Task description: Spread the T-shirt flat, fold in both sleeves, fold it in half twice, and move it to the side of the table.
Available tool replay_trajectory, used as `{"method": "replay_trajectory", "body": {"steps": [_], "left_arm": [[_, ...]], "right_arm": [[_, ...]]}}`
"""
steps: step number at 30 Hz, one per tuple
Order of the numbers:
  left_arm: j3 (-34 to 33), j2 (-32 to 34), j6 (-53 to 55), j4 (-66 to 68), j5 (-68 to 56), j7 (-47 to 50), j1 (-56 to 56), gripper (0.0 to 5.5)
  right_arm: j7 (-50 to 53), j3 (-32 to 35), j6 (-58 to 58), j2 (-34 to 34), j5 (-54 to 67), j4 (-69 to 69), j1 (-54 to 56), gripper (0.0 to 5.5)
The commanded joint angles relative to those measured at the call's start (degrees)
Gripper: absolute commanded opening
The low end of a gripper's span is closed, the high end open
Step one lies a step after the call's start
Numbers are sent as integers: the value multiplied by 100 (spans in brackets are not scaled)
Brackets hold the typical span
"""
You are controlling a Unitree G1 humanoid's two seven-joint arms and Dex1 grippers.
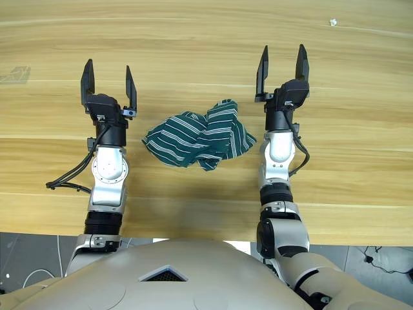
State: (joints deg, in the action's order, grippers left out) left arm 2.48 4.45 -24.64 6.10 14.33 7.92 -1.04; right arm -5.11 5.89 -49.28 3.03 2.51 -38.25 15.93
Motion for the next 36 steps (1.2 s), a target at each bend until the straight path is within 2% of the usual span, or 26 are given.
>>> {"method": "replay_trajectory", "body": {"steps": [1,5,10,15,17,22,29,36], "left_arm": [[36,67,-31,18,108,10,57,347],[353,400,-216,-171,743,-126,-31,347],[920,1643,-621,-888,1429,-1216,-723,347],[1077,2984,-830,-1514,1927,-2186,-1821,347],[1075,3301,-863,-1689,2020,-2428,-2049,347],[1156,3570,-822,-1653,2082,-2722,-2159,347],[1591,3338,-625,-1137,3598,-1990,-1504,347],[1985,3492,-728,-945,3891,-1898,-1380,347]], "right_arm": [[-26,-36,-22,16,-26,25,2,363],[-18,-50,-22,-8,-37,25,6,363],[80,-135,10,-139,-134,95,-20,363],[231,-223,90,-279,-277,263,-60,363],[277,-251,113,-305,-319,290,-56,363],[337,-293,161,-346,-381,288,-19,363],[359,-350,165,-376,-399,192,74,363],[396,-367,60,-398,-385,194,119,363]]}}
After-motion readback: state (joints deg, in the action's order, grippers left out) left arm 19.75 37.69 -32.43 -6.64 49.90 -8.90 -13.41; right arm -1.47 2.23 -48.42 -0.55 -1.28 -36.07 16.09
